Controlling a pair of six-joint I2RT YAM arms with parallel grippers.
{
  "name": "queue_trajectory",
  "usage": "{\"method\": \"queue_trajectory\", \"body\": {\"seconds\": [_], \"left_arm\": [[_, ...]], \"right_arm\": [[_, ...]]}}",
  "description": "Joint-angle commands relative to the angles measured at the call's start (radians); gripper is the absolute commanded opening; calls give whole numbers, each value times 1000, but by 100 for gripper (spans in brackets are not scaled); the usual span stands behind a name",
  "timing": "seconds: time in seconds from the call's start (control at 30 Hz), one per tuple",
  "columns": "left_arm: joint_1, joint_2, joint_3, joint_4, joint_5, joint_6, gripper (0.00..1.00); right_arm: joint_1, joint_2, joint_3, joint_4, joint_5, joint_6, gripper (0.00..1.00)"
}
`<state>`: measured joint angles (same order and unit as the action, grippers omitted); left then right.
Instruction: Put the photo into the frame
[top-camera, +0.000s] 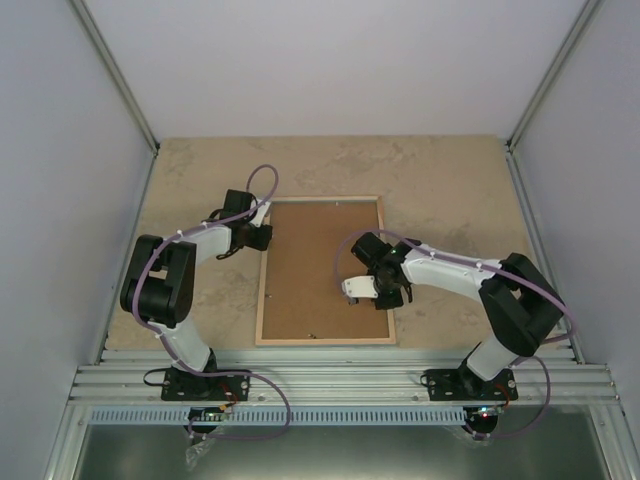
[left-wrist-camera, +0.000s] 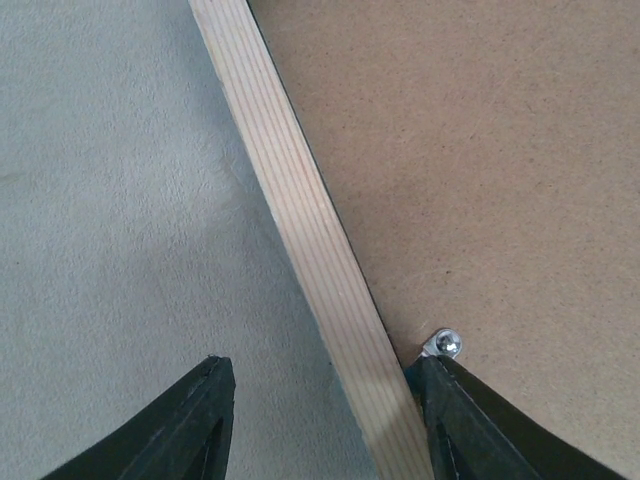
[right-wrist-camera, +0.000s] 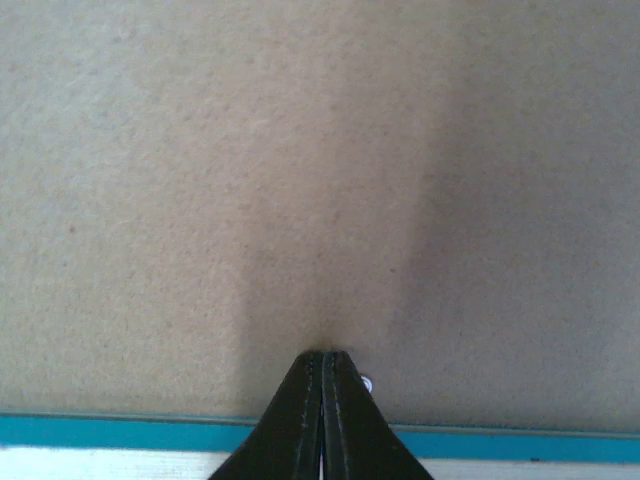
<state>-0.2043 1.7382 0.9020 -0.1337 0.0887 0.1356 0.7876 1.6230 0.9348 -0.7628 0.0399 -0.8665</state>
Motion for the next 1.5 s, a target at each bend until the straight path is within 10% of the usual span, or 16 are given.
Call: {"method": "queue_trajectory", "body": {"seconds": [0.0, 0.2, 0.43, 0.6, 1.1, 1.47], "left_arm": [[16, 39, -30, -105, -139, 33, 53], [16, 33, -39, -103, -141, 37, 52], [14, 21, -40, -106, -131, 35, 53], [13, 2, -53, -99, -134, 30, 54], [-12, -376, -123, 14, 239, 230, 76], [-439, -239, -48, 26, 493, 497, 66]], "right_arm": [[-6, 64, -26, -17, 118, 31, 1], [2, -9, 3, 8, 124, 25, 15], [-38, -149, 9, 46, 51, 118, 62], [-198, -241, -17, 71, -31, 284, 70], [-534, 50, 210, -26, -542, 539, 57], [-625, 232, 161, 108, -891, 727, 40]]}}
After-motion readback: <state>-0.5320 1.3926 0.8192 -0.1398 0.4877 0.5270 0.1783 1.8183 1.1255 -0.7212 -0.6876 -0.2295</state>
